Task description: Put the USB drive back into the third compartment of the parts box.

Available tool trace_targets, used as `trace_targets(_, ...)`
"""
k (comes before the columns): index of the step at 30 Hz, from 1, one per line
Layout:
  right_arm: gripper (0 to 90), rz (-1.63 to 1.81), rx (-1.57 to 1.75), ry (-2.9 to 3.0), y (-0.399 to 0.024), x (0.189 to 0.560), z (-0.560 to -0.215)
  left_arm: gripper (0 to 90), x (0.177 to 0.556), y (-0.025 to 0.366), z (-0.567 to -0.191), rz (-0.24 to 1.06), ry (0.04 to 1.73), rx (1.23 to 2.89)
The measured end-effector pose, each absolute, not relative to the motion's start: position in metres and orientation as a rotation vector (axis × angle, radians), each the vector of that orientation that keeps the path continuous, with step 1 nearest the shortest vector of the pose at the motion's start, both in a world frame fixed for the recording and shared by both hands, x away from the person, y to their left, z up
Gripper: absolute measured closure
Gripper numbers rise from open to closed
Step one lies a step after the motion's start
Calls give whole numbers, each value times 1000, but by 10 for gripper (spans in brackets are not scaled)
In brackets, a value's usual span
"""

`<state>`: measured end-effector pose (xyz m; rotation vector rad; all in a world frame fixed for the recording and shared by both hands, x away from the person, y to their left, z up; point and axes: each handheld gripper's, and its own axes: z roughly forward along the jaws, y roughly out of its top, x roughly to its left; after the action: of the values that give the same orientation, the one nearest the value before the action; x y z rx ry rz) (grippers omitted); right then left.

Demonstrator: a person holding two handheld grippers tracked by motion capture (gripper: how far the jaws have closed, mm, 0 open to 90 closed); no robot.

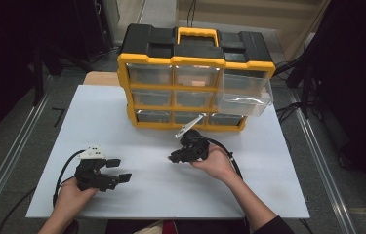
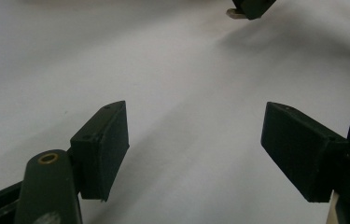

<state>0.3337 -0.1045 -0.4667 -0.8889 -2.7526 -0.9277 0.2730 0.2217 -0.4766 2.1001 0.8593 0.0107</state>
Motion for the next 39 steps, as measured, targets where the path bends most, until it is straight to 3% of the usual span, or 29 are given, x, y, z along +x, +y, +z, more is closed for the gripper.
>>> trace_targets(20,767,-908,-563,-2728,-96,320,-449,243,274,223,-477,11,864,2097)
trace_targets(39,767,-844,-495,-2744,-99,324,-411,243,275,222,-479,-3,870,2096)
